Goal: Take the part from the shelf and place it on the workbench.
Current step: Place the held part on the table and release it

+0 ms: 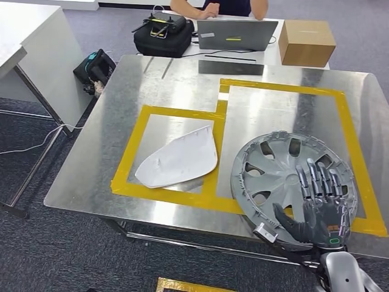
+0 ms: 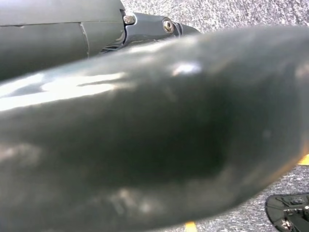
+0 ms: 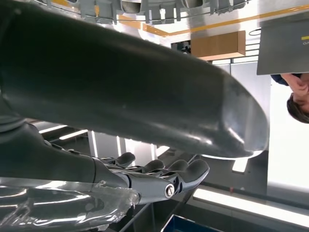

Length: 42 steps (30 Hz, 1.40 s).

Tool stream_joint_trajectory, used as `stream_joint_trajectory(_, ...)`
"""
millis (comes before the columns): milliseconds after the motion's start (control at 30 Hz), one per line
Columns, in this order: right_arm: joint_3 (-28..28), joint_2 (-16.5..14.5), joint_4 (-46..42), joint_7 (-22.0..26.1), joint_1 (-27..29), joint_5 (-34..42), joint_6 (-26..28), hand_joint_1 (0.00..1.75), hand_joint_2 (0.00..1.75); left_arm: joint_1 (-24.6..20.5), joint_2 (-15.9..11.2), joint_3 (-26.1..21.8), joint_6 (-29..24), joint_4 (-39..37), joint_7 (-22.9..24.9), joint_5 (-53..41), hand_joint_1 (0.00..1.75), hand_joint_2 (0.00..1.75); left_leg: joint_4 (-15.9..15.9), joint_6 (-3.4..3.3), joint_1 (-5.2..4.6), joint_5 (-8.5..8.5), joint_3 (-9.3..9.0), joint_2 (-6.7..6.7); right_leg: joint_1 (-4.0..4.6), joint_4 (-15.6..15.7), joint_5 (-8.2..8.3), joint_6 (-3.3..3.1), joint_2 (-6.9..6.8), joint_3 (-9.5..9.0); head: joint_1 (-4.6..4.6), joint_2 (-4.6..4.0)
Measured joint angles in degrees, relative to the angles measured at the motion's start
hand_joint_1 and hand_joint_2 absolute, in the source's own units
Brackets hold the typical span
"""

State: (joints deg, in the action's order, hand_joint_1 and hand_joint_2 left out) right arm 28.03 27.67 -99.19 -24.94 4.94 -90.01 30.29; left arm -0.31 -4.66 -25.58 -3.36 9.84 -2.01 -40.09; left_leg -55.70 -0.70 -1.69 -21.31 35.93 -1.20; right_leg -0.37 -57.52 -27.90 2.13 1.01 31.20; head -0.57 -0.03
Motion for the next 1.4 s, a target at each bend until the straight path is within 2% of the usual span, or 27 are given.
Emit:
stream_joint_trajectory(267, 0.84, 0.0, -0.05, -1.18, -0.5, 0.0, -0.08, 0.0, 0.0, -0.05, 0.01, -0.58, -0.59, 0.0, 0.39, 0.02, 0.0, 0.0, -0.36, -1.11, -0.18, -0.61, -0.12, 0.04, -0.18, 0.4, -0.17, 0.76, 0.04, -0.42, -0.04, 0.01)
stream_joint_trajectory(333, 0.99, 0.02, -0.16, -1.44, -0.66, -0.01, -0.09, 0.0, 0.0, -0.08, 0.06, -0.72, -0.67, 0.0, 0.55, 0.02, 0.0, 0.0, 0.25, -1.37, 0.17, -0.26, -0.59, 0.25, -0.01, -0.48, -1.19, 1.08, -0.08, -0.16, 0.02, 0.01)
stream_joint_trajectory(367, 1.05, 0.03, -0.21, -1.55, -0.76, -0.01, -0.1, 0.0, 0.0, -0.12, 0.09, -0.8, -0.69, 0.0, 0.62, 0.02, 0.0, 0.0, 0.53, -1.48, 0.39, -0.07, -0.81, 0.36, 0.06, -2.33, -2.6, 1.25, -0.19, 0.57, 0.07, 0.01)
stream_joint_trajectory(467, 1.47, 0.06, -0.19, -1.9, -0.87, -0.02, -0.21, 0.0, 0.0, -0.27, 0.25, -1.04, -0.74, 0.0, 0.8, 0.02, 0.0, 0.0, 0.62, -1.6, 0.62, 0.01, -0.84, 0.47, -0.08, -12.78, -8.33, 1.66, -0.44, 5.1, 0.1, 0.01)
stream_joint_trajectory(500, 1.67, 0.06, -0.17, -2.01, -0.82, -0.02, -0.26, 0.0, 0.0, -0.28, 0.32, -1.15, -0.75, 0.0, 0.85, 0.03, 0.0, 0.0, 0.59, -1.57, 0.62, 0.02, -0.79, 0.48, -0.12, -14.92, -8.88, 1.77, -0.46, 5.99, 0.1, 0.01)
stream_joint_trajectory(533, 1.84, 0.06, -0.16, -2.1, -0.79, -0.02, -0.32, 0.0, 0.0, -0.28, 0.39, -1.27, -0.75, 0.0, 0.89, 0.04, 0.0, 0.0, 0.55, -1.52, 0.65, 0.05, -0.72, 0.48, -0.16, -14.88, -8.23, 1.86, -0.49, 5.81, 0.1, 0.01)
stream_joint_trajectory(567, 1.98, 0.06, -0.15, -2.19, -0.78, -0.02, -0.38, 0.0, 0.0, -0.28, 0.46, -1.37, -0.75, 0.0, 0.91, 0.05, 0.0, 0.0, 0.49, -1.43, 0.7, 0.1, -0.66, 0.49, -0.21, -12.57, -6.6, 1.95, -0.53, 4.48, 0.1, 0.01)
stream_joint_trajectory(633, 2.16, 0.06, -0.15, -2.27, -0.83, -0.02, -0.49, 0.0, 0.0, -0.28, 0.52, -1.48, -0.75, 0.0, 0.92, 0.08, 0.0, 0.0, 0.22, -1.01, 0.76, 0.25, -0.48, 0.44, -0.27, -4.71, -3.1, 2.1, -0.58, -0.09, 0.11, 0.01)
stream_joint_trajectory(667, 2.24, 0.07, -0.17, -2.28, -0.81, -0.02, -0.54, 0.0, 0.0, -0.28, 0.54, -1.5, -0.75, 0.0, 0.92, 0.08, 0.0, 0.0, 0.04, -0.73, 0.73, 0.37, -0.39, 0.38, -0.26, -1.81, -1.93, 1.91, -0.47, -1.8, 0.07, 0.01)
stream_joint_trajectory(700, 2.31, 0.07, -0.19, -2.3, -0.8, -0.02, -0.58, 0.0, 0.0, -0.28, 0.52, -1.52, -0.75, 0.0, 0.91, 0.09, 0.0, 0.0, -0.17, -0.41, 0.68, 0.54, -0.27, 0.3, -0.22, -0.22, -1.44, 1.64, -0.34, -2.6, 0.06, 0.01)
stream_joint_trajectory(733, 2.4, 0.07, -0.21, -2.31, -0.75, -0.02, -0.62, 0.0, 0.0, -0.26, 0.5, -1.55, -0.76, 0.0, 0.91, 0.09, 0.0, 0.0, -0.3, -0.07, 0.64, 0.78, -0.14, 0.22, -0.11, -0.03, -1.3, 1.25, -0.18, -2.63, 0.0, 0.01)
stream_joint_trajectory(800, 2.54, 0.07, -0.22, -2.27, -0.61, -0.02, -0.69, 0.0, 0.0, -0.18, 0.48, -1.62, -0.77, 0.0, 0.9, 0.08, 0.0, 0.0, -0.6, 0.57, 0.72, 1.01, 0.24, 0.13, -0.17, -0.19, -0.8, 0.36, -0.16, -1.83, 0.0, 0.01)
stream_joint_trajectory(833, 2.62, 0.07, -0.24, -2.23, -0.54, -0.02, -0.74, 0.0, 0.0, -0.12, 0.48, -1.66, -0.77, 0.0, 0.9, 0.07, 0.0, 0.0, -1.29, 0.93, 0.77, 0.12, 0.65, 0.17, -0.23, -0.24, -0.42, -0.15, -0.22, -1.5, -0.07, 0.01)
stream_joint_trajectory(867, 2.68, 0.07, -0.26, -2.17, -0.47, -0.02, -0.8, 0.0, 0.0, -0.08, 0.5, -1.69, -0.78, 0.0, 0.9, 0.06, 0.0, 0.0, -3.04, 1.3, 0.86, -1.75, 1.37, 0.23, -0.32, -0.2, 0.04, -0.66, -0.3, -1.0, -0.16, 0.01)
stream_joint_trajectory(900, 2.73, 0.07, -0.28, -2.13, -0.38, -0.02, -0.87, 0.0, 0.0, -0.08, 0.53, -1.72, -0.8, 0.0, 0.9, 0.04, 0.0, 0.0, -5.9, 1.66, 0.99, -4.38, 2.38, 0.32, -0.37, -0.19, 0.56, -1.03, -0.36, -0.49, -0.27, 0.01)
stream_joint_trajectory(967, 2.78, 0.07, -0.33, -1.99, -0.07, -0.02, -0.99, 0.0, 0.0, -0.14, 0.63, -1.75, -0.82, 0.0, 0.9, 0.03, 0.0, 0.0, -13.68, 2.22, 1.29, -9.58, 4.56, 0.45, -0.34, -0.25, 1.62, -1.32, -0.43, 0.91, -0.46, 0.01)
stream_joint_trajectory(1000, 2.8, 0.07, -0.33, -1.93, 0.07, -0.02, -1.04, 0.0, 0.0, -0.17, 0.69, -1.76, -0.82, 0.0, 0.9, 0.02, 0.0, 0.0, -16.39, 2.34, 1.41, -10.77, 4.91, 0.47, -0.32, -0.28, 2.13, -1.32, -0.49, 1.6, -0.46, 0.01)
stream_joint_trajectory(1033, 2.83, 0.07, -0.33, -1.87, 0.17, -0.02, -1.08, 0.0, 0.0, -0.19, 0.75, -1.76, -0.82, 0.0, 0.9, 0.01, 0.0, 0.0, -17.3, 2.38, 1.49, -10.87, 4.4, 0.48, -0.31, -0.29, 2.62, -1.27, -0.53, 2.25, -0.46, 0.01)
stream_joint_trajectory(1067, 2.84, 0.07, -0.33, -1.81, 0.22, -0.02, -1.1, 0.0, 0.0, -0.2, 0.8, -1.76, -0.82, 0.0, 0.9, 0.01, 0.0, 0.0, -15.85, 2.32, 1.53, -9.95, 2.77, 0.49, -0.31, -0.29, 3.09, -1.18, -0.55, 2.85, -0.46, 0.01)
stream_joint_trajectory(1133, 2.83, 0.07, -0.38, -1.79, 0.24, -0.02, -1.12, 0.0, 0.0, -0.33, 0.82, -1.78, -0.84, 0.01, 0.9, -0.01, 0.0, 0.0, -8.19, 1.98, 1.54, -7.58, -3.05, 0.49, -0.29, -0.3, 3.99, -0.8, -0.53, 3.82, -0.48, 0.01)
stream_joint_trajectory(1167, 2.81, 0.07, -0.43, -1.79, 0.23, -0.02, -1.13, 0.0, 0.0, -0.47, 0.8, -1.79, -0.84, 0.01, 0.9, -0.02, 0.0, 0.0, -4.04, 1.74, 1.48, -7.01, -5.85, 0.46, -0.24, -0.31, 4.42, -0.51, -0.53, 4.21, -0.46, 0.01)
stream_joint_trajectory(1200, 2.8, 0.07, -0.47, -1.78, 0.22, -0.02, -1.13, 0.0, 0.0, -0.63, 0.81, -1.8, -0.85, 0.01, 0.9, -0.03, 0.0, 0.0, -1.14, 1.49, 1.4, -6.81, -7.67, 0.43, -0.2, -0.28, 4.9, -0.18, -0.53, 4.47, -0.42, 0.01)
stream_joint_trajectory(1233, 2.8, 0.07, -0.51, -1.76, 0.22, -0.02, -1.13, 0.0, 0.0, -0.73, 0.81, -1.81, -0.85, 0.02, 0.9, -0.05, 0.0, 0.0, 0.35, 1.24, 1.28, -6.87, -8.43, 0.41, -0.19, -0.19, 5.38, 0.17, -0.55, 4.66, -0.43, 0.01)
stream_joint_trajectory(1300, 2.82, 0.07, -0.5, -1.72, 0.33, -0.02, -1.14, 0.0, 0.0, -0.69, 0.84, -1.84, -0.87, 0.01, 0.9, -0.07, 0.0, 0.0, 0.92, 0.57, 1.18, -6.2, -7.9, 0.48, -0.28, 0.1, 6.21, 0.87, -0.55, 4.93, -0.39, 0.01)
stream_joint_trajectory(1333, 2.82, 0.07, -0.5, -1.7, 0.44, -0.02, -1.16, 0.0, 0.0, -0.62, 0.85, -1.85, -0.87, 0.01, 0.9, -0.07, 0.0, 0.0, 1.05, 0.17, 1.2, -5.72, -7.54, 0.59, -0.34, -0.07, 5.85, 1.13, -0.55, 5.26, -0.38, 0.01)
stream_joint_trajectory(1367, 2.81, 0.07, -0.5, -1.68, 0.58, -0.02, -1.2, 0.0, 0.0, -0.58, 0.86, -1.86, -0.9, 0.0, 0.9, -0.07, 0.0, 0.0, 1.2, -0.26, 1.27, -5.1, -7.06, 0.7, -0.36, -1.27, 4.28, 1.38, -0.57, 5.9, -0.26, 0.01)
stream_joint_trajectory(1400, 2.81, 0.06, -0.5, -1.63, 0.67, -0.02, -1.24, 0.0, 0.0, -0.58, 0.87, -1.86, -0.93, 0.01, 0.9, -0.08, 0.0, 0.0, 1.29, -0.61, 1.34, -4.48, -6.44, 0.81, -0.37, -3.71, 1.73, 1.55, -0.6, 6.83, -0.2, 0.01)
